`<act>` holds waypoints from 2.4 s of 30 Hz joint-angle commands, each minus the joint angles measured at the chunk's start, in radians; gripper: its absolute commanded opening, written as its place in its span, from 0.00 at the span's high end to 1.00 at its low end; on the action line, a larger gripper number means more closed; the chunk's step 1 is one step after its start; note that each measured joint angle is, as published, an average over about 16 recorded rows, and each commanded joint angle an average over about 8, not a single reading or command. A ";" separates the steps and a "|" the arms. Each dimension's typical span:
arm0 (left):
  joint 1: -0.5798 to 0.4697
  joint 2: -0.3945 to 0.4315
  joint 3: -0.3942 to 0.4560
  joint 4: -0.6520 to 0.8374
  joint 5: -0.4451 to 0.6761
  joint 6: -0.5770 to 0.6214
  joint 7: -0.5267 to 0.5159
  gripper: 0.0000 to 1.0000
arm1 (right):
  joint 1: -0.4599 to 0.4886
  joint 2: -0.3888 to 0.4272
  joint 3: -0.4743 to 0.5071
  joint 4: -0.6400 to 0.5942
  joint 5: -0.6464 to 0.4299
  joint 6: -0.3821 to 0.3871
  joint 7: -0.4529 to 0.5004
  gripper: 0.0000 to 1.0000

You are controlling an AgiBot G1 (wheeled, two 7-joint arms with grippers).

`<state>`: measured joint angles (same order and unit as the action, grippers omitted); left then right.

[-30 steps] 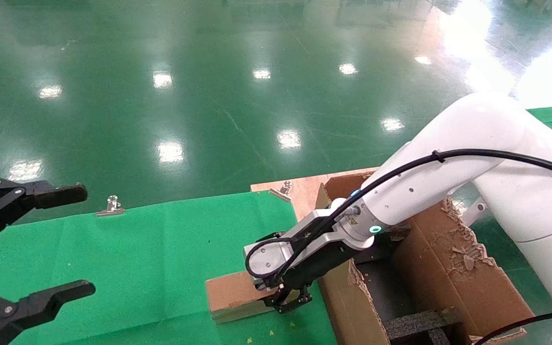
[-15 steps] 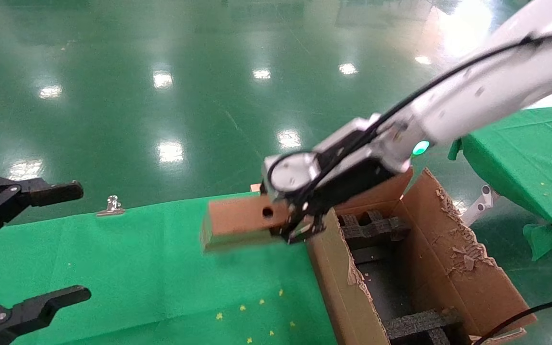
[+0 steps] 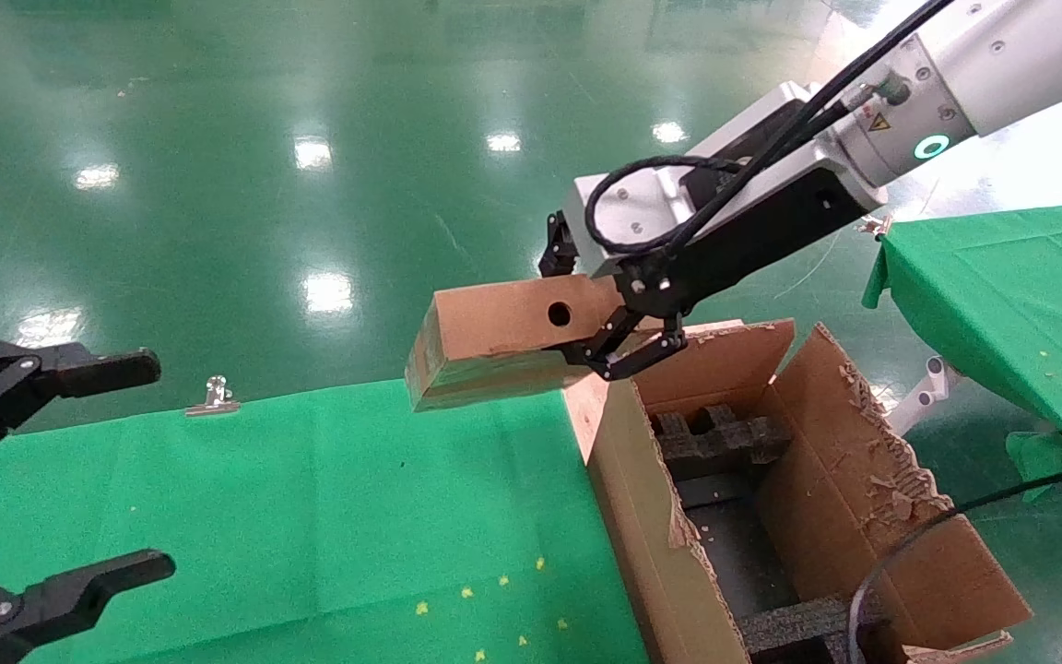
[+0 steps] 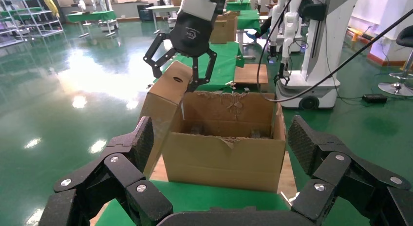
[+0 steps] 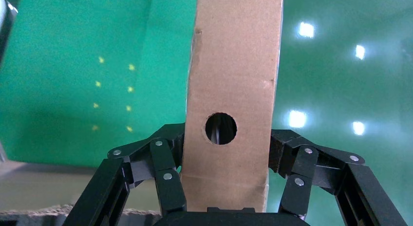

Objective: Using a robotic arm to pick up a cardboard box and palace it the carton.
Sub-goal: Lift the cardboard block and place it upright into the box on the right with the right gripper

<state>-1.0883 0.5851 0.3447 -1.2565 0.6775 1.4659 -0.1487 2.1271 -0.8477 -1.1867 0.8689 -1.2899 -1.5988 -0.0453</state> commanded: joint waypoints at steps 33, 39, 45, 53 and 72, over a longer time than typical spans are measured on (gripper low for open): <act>0.000 0.000 0.000 0.000 0.000 0.000 0.000 0.00 | 0.332 0.408 -0.604 -0.264 0.136 0.006 -0.134 1.00; 0.000 0.000 0.000 0.000 0.000 0.000 0.000 0.00 | 0.329 0.411 -0.607 -0.266 0.149 0.014 -0.130 1.00; 0.000 0.000 0.000 0.000 -0.001 0.000 0.000 0.00 | 0.267 0.428 -0.599 -0.285 0.230 0.070 -0.024 1.00; 0.000 0.000 0.000 0.000 -0.001 0.000 0.000 0.00 | 0.134 0.492 -0.603 -0.275 0.355 0.204 0.238 1.00; 0.000 0.000 0.001 0.000 -0.001 0.000 0.000 0.00 | 0.043 0.736 -0.693 0.166 0.197 0.627 0.829 1.00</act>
<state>-1.0883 0.5849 0.3452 -1.2561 0.6768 1.4654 -0.1482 2.1691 -0.1175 -1.8786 1.0251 -1.0918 -0.9804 0.7814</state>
